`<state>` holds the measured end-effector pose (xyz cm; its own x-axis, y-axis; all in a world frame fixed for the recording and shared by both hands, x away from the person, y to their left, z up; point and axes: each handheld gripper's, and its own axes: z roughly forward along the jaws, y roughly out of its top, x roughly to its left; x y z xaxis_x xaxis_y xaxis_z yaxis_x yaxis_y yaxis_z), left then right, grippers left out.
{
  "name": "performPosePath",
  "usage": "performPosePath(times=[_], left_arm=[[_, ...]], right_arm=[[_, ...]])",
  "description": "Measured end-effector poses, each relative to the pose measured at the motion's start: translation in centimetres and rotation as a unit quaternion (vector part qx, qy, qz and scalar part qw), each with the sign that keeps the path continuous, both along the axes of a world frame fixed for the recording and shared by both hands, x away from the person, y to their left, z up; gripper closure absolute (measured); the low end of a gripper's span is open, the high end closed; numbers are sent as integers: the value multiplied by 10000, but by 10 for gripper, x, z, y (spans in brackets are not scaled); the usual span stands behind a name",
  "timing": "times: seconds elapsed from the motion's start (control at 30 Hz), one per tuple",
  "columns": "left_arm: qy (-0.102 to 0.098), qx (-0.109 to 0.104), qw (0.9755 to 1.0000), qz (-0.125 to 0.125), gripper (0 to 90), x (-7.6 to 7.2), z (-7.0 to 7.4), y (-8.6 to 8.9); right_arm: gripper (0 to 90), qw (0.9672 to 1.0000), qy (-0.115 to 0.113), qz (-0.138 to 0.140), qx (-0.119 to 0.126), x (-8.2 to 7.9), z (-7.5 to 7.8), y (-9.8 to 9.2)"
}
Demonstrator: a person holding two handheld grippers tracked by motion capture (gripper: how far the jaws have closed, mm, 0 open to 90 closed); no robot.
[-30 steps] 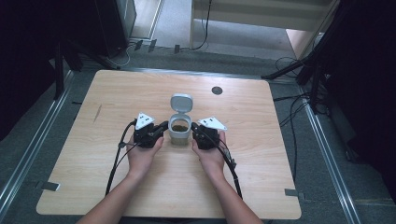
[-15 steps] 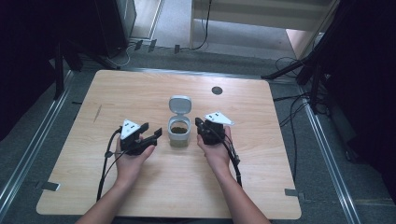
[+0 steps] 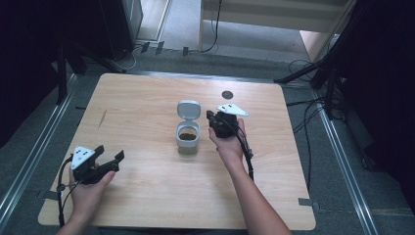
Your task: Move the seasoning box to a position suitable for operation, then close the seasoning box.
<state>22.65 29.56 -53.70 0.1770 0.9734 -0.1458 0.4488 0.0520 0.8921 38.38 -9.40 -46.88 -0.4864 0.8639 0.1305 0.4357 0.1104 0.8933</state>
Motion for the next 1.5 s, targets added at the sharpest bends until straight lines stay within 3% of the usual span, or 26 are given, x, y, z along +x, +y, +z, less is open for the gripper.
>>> performPosePath(times=[0.1, 0.13, 0.47, 0.73, 0.87, 1.1, 1.33, 1.5], left_arm=[[113, 40, 9998, 130, 214, -9, -7, 18], [126, -140, 9997, 124, 214, -9, -8, 22], [94, -219, 9997, 60, 217, -7, -9, 21], [95, -184, 9998, 53, 225, -6, -10, 20], [108, -159, 9998, 59, 227, -5, -10, 19], [79, -190, 9998, 59, 227, -6, -10, 20], [103, -151, 9998, 76, 227, -6, -10, 19], [90, -166, 9998, 81, 227, -6, -10, 19]], right_arm=[[900, 10000, -14, 26, 25, 4, 7, -2], [900, 10000, -35, 23, 9, 5, 9, -1], [900, 9999, -105, 134, 13, 15, 25, 6], [900, 9989, -19, 392, 270, 24, 29, 11], [900, 9972, -113, 716, 177, 16, 29, 13], [900, 9965, -261, 750, 277, -9, 30, -1], [900, 9962, -374, 768, 197, -19, 32, -7], [893, 9971, -399, 621, 169, -23, 30, -16]])
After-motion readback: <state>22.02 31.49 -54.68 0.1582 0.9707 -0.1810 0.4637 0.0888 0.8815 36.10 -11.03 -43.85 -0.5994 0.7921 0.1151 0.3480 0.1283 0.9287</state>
